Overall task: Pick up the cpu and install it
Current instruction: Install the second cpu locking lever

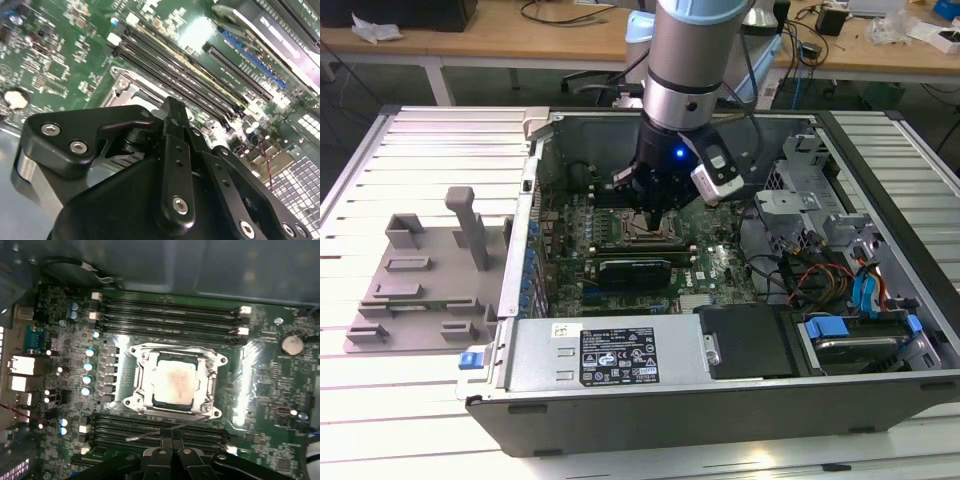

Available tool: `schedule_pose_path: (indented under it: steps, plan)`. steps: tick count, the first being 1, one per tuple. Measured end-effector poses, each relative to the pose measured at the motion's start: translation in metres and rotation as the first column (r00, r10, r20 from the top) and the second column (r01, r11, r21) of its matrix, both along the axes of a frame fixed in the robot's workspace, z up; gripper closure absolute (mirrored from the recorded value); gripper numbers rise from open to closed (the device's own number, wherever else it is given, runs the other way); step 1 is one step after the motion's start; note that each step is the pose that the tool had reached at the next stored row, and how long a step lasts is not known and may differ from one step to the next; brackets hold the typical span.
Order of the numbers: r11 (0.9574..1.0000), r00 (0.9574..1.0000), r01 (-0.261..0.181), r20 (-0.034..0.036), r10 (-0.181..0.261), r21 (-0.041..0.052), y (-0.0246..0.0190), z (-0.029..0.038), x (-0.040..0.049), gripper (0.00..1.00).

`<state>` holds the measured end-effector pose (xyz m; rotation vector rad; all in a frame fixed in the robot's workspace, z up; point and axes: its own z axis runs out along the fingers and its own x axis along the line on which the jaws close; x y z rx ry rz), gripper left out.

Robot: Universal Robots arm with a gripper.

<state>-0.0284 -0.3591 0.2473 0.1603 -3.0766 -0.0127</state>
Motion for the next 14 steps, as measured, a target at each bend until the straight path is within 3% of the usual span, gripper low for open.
schedule_pose_path:
  steps: [5, 11, 12, 13, 14]
  plan:
    - [0.9999, 1.0000, 0.000, 0.0001, 0.000, 0.0105, -0.0032, -0.0066, -0.0103, 0.89]
    - [0.9999, 1.0000, 0.000, 0.0000, 0.000, 0.0136, -0.0064, -0.0232, -0.0143, 0.89]
    - [0.9997, 1.0000, 0.000, -0.0001, 0.000, 0.0239, -0.0064, -0.0321, -0.0190, 0.89]
    - [0.9992, 1.0000, 0.000, 0.0001, 0.000, 0.0397, -0.0064, -0.0359, -0.0321, 0.89]
    - [0.9990, 1.0000, 0.000, 0.0000, 0.000, 0.0436, -0.0064, -0.0382, -0.0377, 0.89]
